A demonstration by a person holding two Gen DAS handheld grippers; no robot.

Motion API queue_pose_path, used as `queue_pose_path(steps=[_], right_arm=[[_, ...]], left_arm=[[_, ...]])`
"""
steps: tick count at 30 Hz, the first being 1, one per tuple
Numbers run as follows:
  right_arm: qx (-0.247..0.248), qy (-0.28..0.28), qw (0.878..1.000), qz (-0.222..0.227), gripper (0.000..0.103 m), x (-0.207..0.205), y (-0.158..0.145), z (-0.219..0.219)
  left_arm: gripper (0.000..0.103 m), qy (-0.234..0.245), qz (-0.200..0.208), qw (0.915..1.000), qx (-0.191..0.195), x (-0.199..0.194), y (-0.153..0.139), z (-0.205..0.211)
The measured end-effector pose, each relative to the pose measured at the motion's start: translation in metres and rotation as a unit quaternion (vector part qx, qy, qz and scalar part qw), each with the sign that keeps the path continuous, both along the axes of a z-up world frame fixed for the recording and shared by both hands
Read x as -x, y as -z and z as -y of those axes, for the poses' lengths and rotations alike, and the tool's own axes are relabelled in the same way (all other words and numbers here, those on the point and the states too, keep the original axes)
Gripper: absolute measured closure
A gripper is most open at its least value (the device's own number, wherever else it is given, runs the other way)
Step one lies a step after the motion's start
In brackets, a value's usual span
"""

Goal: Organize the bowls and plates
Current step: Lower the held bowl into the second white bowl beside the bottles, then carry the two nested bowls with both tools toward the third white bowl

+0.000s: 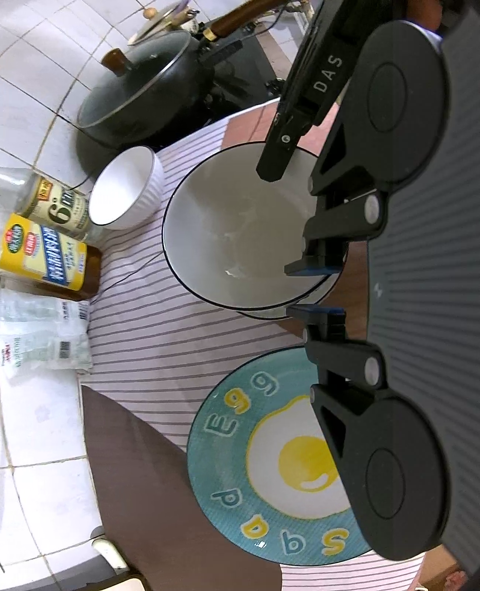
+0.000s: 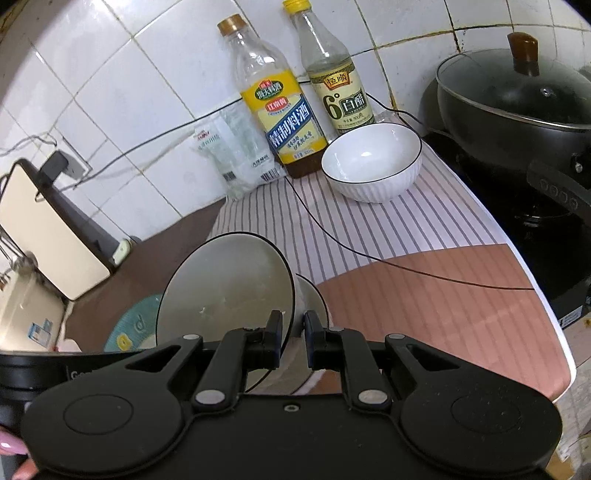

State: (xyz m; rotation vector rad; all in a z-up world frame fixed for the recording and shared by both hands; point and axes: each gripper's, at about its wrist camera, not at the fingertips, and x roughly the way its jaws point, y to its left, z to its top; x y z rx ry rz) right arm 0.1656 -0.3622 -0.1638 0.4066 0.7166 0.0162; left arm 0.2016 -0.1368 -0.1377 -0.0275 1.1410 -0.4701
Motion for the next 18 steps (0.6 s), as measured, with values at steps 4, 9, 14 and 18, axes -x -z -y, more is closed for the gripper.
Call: queue_pose_path(steps=[4,9,14,18], right_arm=[[0.012,-0.004,1.000,-0.001,0.087,0.000,0.004,-0.001],[0.033,-0.009,0.999,-0.006,0.087,0.000,0.010,-0.005],[0.059,-0.013,0.998,0.000,0.087,0.001,0.012,-0.010],[0.088,-0.021,0.996,0.008,0.087,0.000,0.012,-0.017]], left_arm=[[0.089,0.005,-0.001,0.9999,-0.014,0.001,0.005,0.005],[0.089,0.009,-0.004,0.9994,-0.033,0.000,0.008,0.011],[0.089,0.013,-0.001,0.9989,-0.045,-0.001,0.009,0.014],[0.089,0.014,-0.002,0.9982,-0.058,-0.003,0.010,0.017]])
